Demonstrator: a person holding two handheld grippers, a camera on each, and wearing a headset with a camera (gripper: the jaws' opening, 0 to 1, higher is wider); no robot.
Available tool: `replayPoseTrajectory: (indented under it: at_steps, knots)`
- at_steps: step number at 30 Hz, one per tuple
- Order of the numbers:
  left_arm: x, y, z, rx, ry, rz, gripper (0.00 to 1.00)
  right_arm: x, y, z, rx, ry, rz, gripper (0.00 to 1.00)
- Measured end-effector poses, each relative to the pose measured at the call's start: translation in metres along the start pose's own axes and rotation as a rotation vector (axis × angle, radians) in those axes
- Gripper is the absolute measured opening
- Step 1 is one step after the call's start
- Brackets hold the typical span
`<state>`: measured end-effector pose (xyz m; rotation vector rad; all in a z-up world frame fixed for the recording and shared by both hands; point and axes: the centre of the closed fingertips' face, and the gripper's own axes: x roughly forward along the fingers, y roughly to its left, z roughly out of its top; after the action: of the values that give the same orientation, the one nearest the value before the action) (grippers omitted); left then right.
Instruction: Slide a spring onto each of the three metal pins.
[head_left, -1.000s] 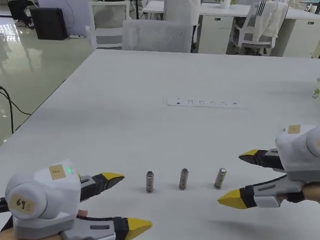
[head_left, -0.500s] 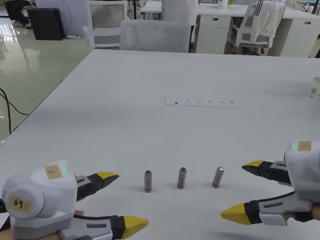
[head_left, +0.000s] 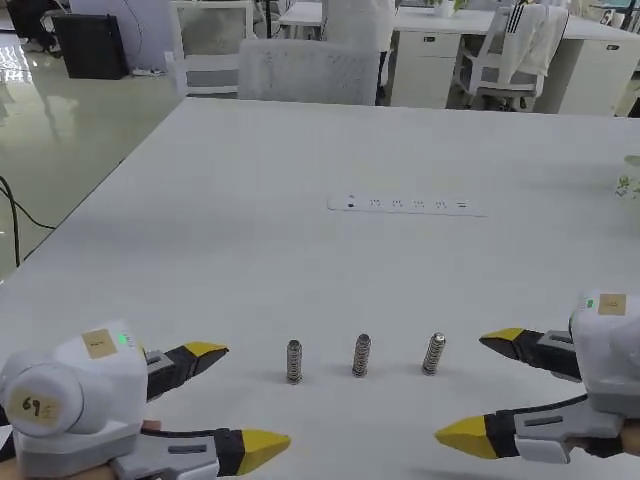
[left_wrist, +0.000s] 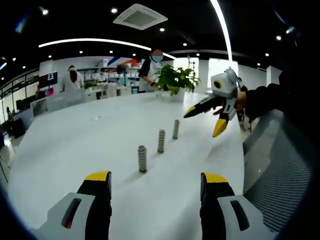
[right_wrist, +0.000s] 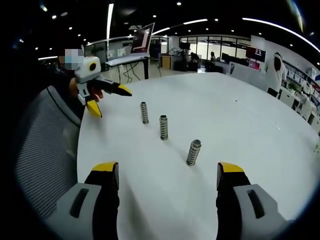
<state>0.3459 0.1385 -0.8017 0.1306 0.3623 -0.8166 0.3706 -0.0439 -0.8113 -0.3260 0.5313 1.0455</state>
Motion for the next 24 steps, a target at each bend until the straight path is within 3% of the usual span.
replayPoseTrajectory:
  at_steps: [24]
  knots:
    - [-0.0013,-0.0018,-0.001,-0.01,0.003,0.014,0.68,-0.0013,0.0058,-0.0064,0.015,-0.02,0.008,0.81]
